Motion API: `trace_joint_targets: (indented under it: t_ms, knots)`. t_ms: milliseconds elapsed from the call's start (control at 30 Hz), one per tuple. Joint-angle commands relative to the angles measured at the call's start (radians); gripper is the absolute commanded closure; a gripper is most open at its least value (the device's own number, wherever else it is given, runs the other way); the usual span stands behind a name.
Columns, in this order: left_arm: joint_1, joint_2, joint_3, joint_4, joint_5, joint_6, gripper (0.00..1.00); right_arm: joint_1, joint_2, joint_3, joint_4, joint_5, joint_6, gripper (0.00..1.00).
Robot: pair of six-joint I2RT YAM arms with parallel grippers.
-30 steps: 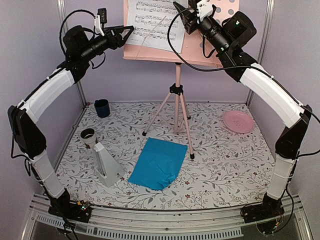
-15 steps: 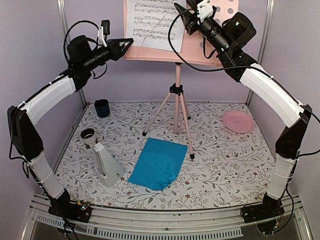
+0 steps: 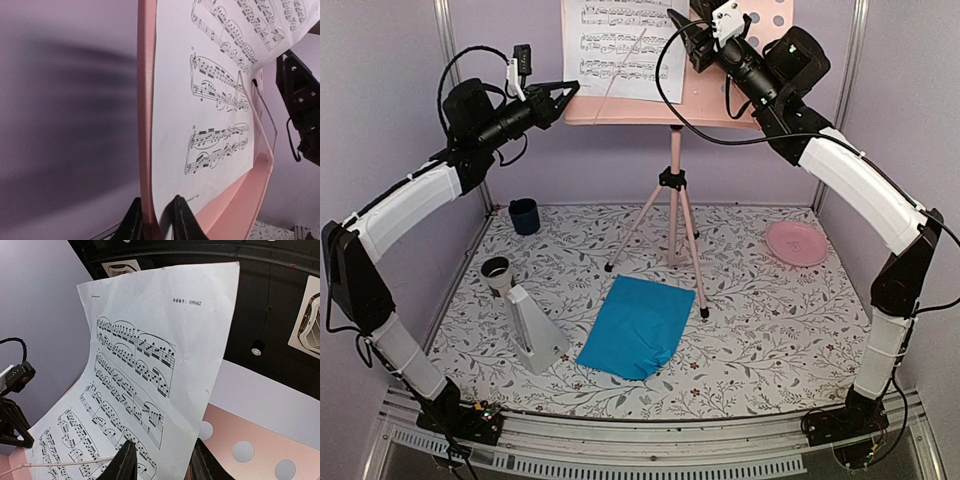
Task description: Set up the instrument practice props
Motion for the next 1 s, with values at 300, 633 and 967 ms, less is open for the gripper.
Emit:
trace_joint_targets:
  t_ms: [300, 633, 967]
  knots:
    - [0.002, -0.051, -0.055, -0.041, -0.087, 0.033, 0.76, -0.006, -0.019, -0.030, 0.016, 0.017, 0.025, 0.62]
    - [-0.001, -0.051, -0.018, -0.062, -0.087, 0.049, 0.70, -0.007, -0.046, -0.068, 0.014, 0.038, 0.047, 0.59]
    - [-0.002, -0.042, 0.013, -0.063, -0.071, 0.060, 0.89, -0.007, -0.071, -0.110, 0.015, 0.052, 0.071, 0.59]
